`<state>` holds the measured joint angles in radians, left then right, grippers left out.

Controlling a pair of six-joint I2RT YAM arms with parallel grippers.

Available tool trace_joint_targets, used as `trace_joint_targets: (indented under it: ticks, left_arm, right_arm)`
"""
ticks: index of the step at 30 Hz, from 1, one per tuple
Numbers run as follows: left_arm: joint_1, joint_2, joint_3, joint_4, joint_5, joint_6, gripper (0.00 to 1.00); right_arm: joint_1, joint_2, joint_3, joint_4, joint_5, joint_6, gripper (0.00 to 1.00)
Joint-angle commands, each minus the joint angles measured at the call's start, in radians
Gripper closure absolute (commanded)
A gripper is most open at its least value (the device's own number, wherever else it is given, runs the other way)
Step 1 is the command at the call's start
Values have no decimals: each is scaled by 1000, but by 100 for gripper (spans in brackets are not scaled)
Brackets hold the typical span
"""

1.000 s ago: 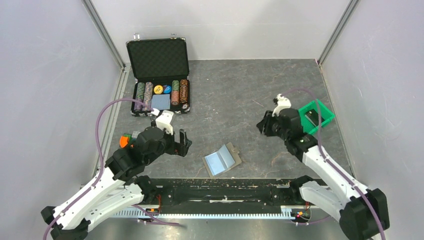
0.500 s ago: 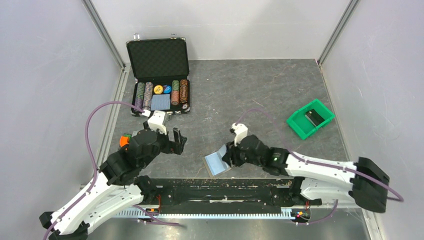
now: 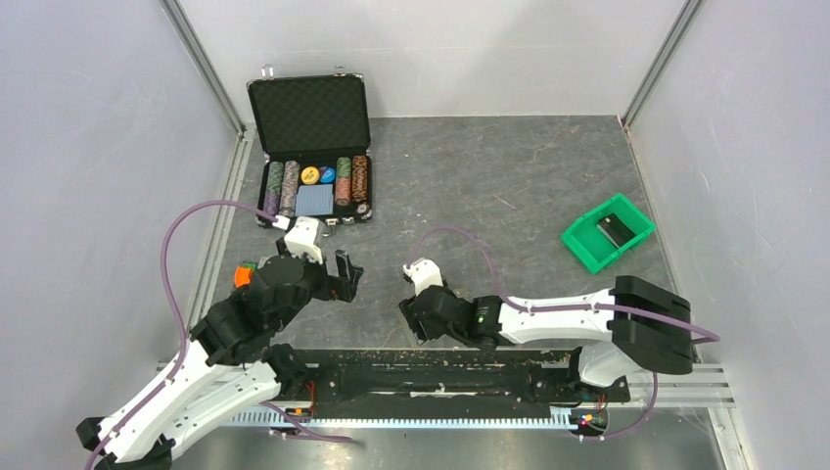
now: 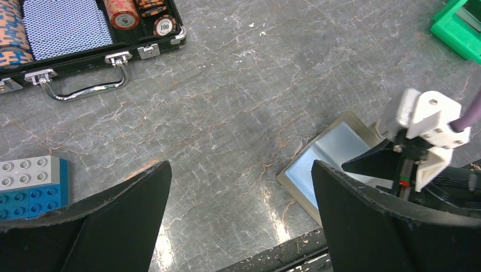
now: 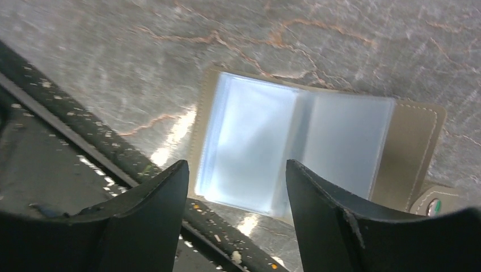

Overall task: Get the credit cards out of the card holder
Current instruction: Remove the credit card from the card holder.

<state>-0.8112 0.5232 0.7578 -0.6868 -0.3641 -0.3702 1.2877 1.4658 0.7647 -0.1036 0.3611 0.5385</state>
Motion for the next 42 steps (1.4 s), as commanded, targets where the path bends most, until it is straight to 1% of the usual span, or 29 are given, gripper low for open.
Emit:
trace_joint_targets:
  ticks: [1,7,9,11,14,16,19,22,30,32,36,42]
  left_arm:
    - [-3,-13,6,13,-24,34,0]
    - [-3,-17,5,12,-40,26,0]
    - [-3,-16,8,4,-42,-2,0]
    - [-3,-6,15,-23,-36,-69,0]
    - [-3,16,16,-70,11,-205,0]
    - [-3,10,-13,-73,53,-283,0]
    - [-3,-15,-66,-49,82,-361,0]
    - [-3,-23,-97,-45,71,-399,0]
    - [-2,33,-137,-16,67,-470,0]
    - [-2,42,-153,-8,59,-484,0]
    - [-2,42,-184,6,45,-518,0]
    - [-2,43,-210,19,65,-543,0]
  right_arm:
    - [7,37,38,-33,92,1,33]
    - [14,91,44,-27,96,-7,33]
    - [18,102,44,-22,90,-5,33]
    - [23,110,44,-9,86,-3,33]
    - [27,119,45,-1,89,-7,33]
    - [28,124,42,-4,101,-8,33]
    - [28,133,38,-14,119,0,34]
    - [32,127,35,-19,116,8,34]
    - [48,74,29,41,75,3,31]
    - [51,82,26,48,84,1,28]
    - [56,110,33,39,98,3,27]
    - [65,138,35,22,147,12,29]
